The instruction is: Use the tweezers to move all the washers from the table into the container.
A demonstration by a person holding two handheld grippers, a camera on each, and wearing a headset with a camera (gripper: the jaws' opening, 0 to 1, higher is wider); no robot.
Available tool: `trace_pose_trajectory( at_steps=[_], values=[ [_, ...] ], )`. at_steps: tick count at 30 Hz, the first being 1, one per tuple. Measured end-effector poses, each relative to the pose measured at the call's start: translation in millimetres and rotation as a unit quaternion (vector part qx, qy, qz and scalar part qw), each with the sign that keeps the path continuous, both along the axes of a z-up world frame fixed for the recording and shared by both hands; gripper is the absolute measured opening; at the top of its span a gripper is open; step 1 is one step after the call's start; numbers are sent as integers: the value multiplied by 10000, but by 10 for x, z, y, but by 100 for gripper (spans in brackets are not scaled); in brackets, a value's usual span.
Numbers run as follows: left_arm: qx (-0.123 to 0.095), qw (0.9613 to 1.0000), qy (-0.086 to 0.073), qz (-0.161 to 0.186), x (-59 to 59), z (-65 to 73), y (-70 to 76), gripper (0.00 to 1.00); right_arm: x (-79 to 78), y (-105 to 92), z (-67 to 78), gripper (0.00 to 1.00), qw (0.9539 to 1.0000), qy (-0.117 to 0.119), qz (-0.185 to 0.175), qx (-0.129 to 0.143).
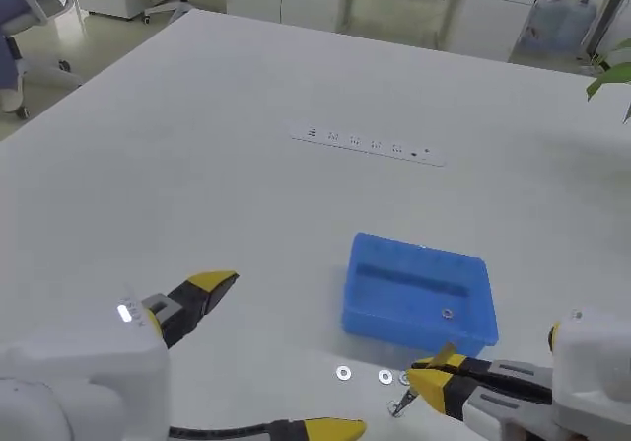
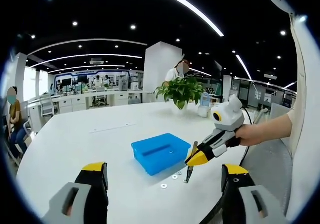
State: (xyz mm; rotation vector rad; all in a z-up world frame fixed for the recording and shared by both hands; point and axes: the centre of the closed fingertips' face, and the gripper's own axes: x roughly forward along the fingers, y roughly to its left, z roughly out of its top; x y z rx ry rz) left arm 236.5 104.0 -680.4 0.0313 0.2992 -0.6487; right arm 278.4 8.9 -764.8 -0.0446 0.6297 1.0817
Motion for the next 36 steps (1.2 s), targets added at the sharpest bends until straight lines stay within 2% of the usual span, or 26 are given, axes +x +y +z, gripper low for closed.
trace_pose_trajectory(
  at_steps=[7,11,14,16,19,27,31,36],
  values=[
    [22,10000,46,15,-20,-31,13,96,-67,19,6,3,9998,-127,138,-64],
    [79,10000,55,-16,-16,-37,-3,96,-130,45,3,3,9984,-376,354,-209],
    [142,9999,28,-36,-20,-20,-26,96,-197,82,-3,3,9953,-626,621,-390],
    [142,9999,29,-35,-24,-20,-29,96,-199,95,-7,3,9937,-762,660,-496],
    [135,9999,50,-28,-31,-30,-30,96,-206,120,-10,3,9930,-779,726,-516],
    [152,9999,44,13,-21,-14,-11,96,-195,123,-16,1,9879,-1046,876,-733],
    [160,9999,26,21,-9,1,-13,96,-182,115,-15,1,9896,-1016,775,-666],
    [169,9998,41,50,-7,-2,1,96,-173,106,1,1,9933,-817,656,-483]
  ],
)
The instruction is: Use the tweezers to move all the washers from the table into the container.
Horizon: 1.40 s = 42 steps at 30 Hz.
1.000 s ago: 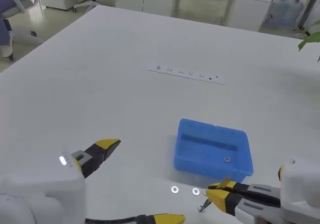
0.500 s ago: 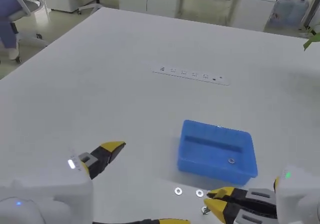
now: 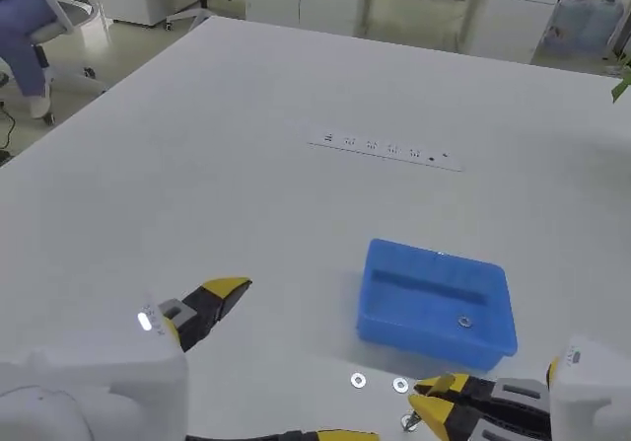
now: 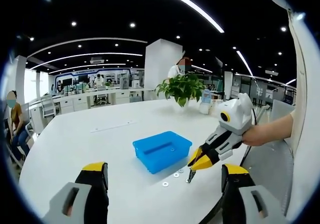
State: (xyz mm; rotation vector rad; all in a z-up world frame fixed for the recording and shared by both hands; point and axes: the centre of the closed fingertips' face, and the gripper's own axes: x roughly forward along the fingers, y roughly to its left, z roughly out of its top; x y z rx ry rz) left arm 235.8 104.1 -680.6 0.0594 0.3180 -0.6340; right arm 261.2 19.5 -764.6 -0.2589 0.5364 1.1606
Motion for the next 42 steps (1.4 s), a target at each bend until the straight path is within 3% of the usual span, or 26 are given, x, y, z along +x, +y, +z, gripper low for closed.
trace_pose_trajectory(
  at_steps=[5,9,17,22,31,42],
  values=[
    [-25,10000,-21,41,12,20,23,96,8,7,36,1,10000,-17,-12,9],
    [-81,9999,-32,58,14,32,24,96,52,4,146,1,9998,-61,-93,138],
    [-49,10000,-45,49,10,29,23,96,225,-82,444,1,9967,-61,-472,658],
    [-95,9999,-37,100,20,22,46,96,272,-139,432,2,9966,-78,-557,595],
    [-76,9999,-6,71,37,0,42,96,323,-201,481,2,9946,-51,-742,717],
    [-56,10000,-19,56,31,9,57,96,461,-201,736,2,9903,-203,-924,1017]
  ],
)
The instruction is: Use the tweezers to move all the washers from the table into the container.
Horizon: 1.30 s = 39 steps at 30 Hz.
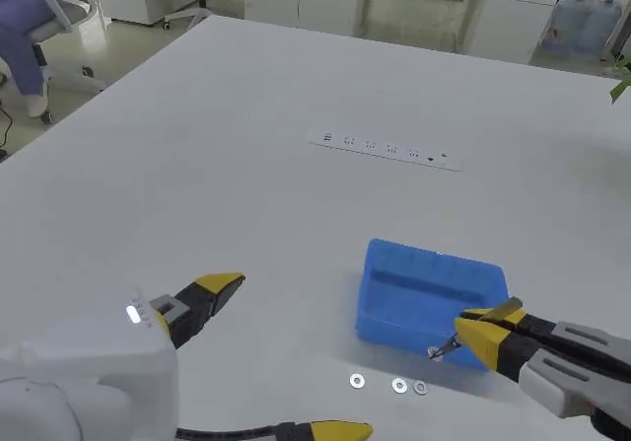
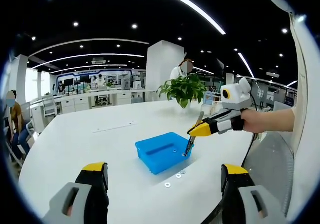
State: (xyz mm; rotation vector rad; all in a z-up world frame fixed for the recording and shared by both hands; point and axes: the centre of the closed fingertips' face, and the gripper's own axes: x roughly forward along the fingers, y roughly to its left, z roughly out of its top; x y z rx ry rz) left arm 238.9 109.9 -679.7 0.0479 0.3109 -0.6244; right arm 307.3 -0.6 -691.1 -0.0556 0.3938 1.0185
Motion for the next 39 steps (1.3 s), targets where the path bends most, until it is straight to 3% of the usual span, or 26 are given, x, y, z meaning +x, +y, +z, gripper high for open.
trace_pose_trajectory(
  at_steps=[10,15,19,32,39],
  values=[
    [4,10000,-17,-38,9,4,-36,96,314,-24,232,2,9993,-219,-186,222],
    [30,10000,5,-59,3,-4,-41,96,526,-48,189,2,9991,-235,-325,166],
    [51,10000,-34,-65,9,20,-37,96,703,-55,55,2,9989,-40,-469,68],
    [83,9999,-73,-92,-9,30,-51,96,743,-75,-82,2,9975,299,-609,189],
    [35,9999,-71,-97,-4,27,-70,96,740,-137,-106,2,9969,365,-674,192]
  ],
)
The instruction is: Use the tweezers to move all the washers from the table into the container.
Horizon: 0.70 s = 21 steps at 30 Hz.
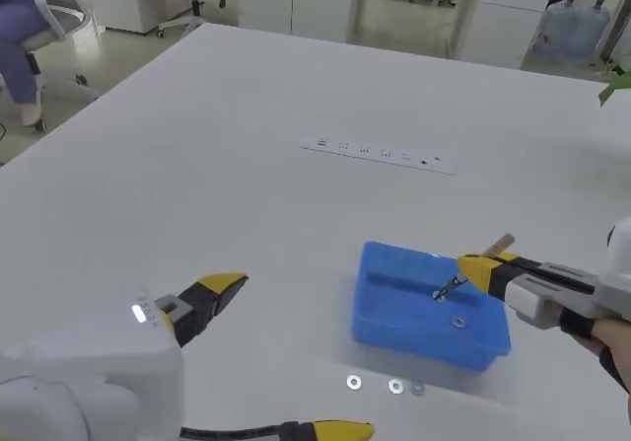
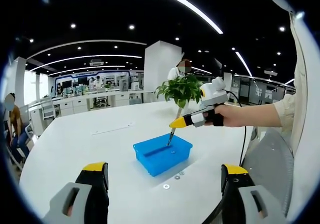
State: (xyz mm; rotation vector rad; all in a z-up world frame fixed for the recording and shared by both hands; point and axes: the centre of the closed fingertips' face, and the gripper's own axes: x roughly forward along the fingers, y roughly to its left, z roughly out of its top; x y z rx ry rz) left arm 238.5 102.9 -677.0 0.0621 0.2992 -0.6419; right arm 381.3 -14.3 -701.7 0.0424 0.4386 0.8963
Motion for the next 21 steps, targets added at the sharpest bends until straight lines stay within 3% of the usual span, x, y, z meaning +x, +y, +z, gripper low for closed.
trace_pose_trajectory(
  at_steps=[6,16,21],
  values=[
    [23,10000,2,-47,9,-4,-12,96,34,-35,-75,2,9999,73,-89,-38],
    [31,10000,11,-46,18,-9,3,95,74,-39,-263,2,9991,118,-110,-398],
    [40,10000,-8,-60,19,0,-1,95,88,-62,-310,2,9988,141,-149,-434]
  ],
)
